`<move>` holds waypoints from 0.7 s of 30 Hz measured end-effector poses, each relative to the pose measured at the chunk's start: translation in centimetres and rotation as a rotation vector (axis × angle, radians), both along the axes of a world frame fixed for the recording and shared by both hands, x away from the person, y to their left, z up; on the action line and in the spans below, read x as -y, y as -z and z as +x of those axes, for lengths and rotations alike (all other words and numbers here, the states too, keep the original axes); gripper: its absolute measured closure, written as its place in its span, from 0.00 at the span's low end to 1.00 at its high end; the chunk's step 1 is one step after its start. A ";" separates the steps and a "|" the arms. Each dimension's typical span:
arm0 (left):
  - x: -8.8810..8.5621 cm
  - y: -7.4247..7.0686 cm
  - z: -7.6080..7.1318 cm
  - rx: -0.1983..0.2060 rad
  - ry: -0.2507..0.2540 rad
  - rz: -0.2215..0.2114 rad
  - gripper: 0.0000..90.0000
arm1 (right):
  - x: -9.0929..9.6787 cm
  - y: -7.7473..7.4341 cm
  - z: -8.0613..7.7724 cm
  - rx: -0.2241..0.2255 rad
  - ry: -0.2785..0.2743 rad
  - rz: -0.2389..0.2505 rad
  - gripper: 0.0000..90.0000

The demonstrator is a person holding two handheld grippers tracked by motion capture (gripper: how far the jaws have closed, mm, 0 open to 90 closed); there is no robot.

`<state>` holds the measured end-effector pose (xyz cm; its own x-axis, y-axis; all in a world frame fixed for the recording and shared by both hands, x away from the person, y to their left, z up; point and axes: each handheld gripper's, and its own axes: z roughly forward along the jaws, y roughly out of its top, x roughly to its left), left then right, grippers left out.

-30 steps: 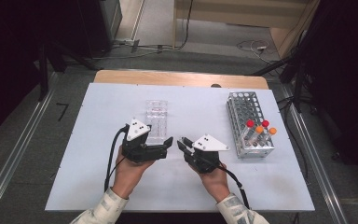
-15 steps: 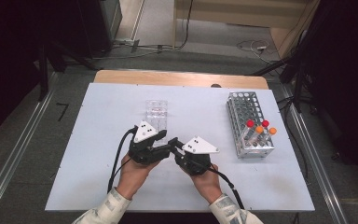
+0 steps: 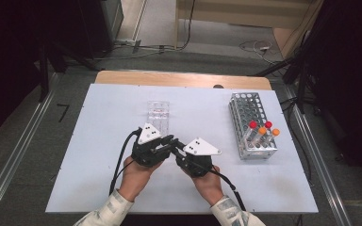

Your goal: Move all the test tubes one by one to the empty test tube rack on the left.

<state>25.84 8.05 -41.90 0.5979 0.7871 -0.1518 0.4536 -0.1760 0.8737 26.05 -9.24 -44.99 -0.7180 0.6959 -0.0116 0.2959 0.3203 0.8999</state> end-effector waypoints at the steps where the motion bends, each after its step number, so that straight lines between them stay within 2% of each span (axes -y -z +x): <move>1: 0.0 0.0 0.0 0.000 0.000 -0.001 0.84 | 0.0 0.0 0.0 0.000 0.000 0.000 0.81; 3: 0.0 0.0 0.0 -0.003 0.003 -0.004 0.85 | 0.0 0.0 0.0 0.002 -0.002 -0.001 0.79; 4: 0.0 0.0 0.1 -0.005 0.002 -0.006 0.85 | 0.1 0.0 0.1 0.003 -0.008 0.001 0.74; 7: -0.1 0.0 0.1 -0.004 -0.002 -0.010 0.85 | 0.3 -0.2 0.3 -0.013 -0.027 0.004 0.55; 9: -0.2 -0.1 0.2 -0.003 -0.007 -0.012 0.85 | 0.6 -0.2 0.4 -0.027 -0.031 -0.011 0.40; 11: -0.3 -0.1 0.3 -0.005 -0.009 -0.019 0.85 | 0.8 -0.3 0.6 -0.032 -0.033 -0.031 0.32; 13: -0.4 -0.2 0.4 -0.011 -0.012 -0.024 0.85 | 1.4 -0.4 0.7 -0.031 -0.033 -0.053 0.29; 15: -0.6 -0.2 0.5 -0.012 -0.019 -0.027 0.85 | 2.1 -0.5 0.7 -0.036 -0.025 -0.053 0.29; 21: -0.6 -0.5 0.6 -0.010 -0.020 -0.028 0.85 | 5.1 -0.4 0.6 -0.057 0.010 -0.003 0.29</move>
<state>26.40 8.66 -41.38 0.5806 0.7941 -0.1797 0.4657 -0.1429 0.8733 26.62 -14.36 -44.56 -0.7108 0.7028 0.0271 0.3499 0.3199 0.8805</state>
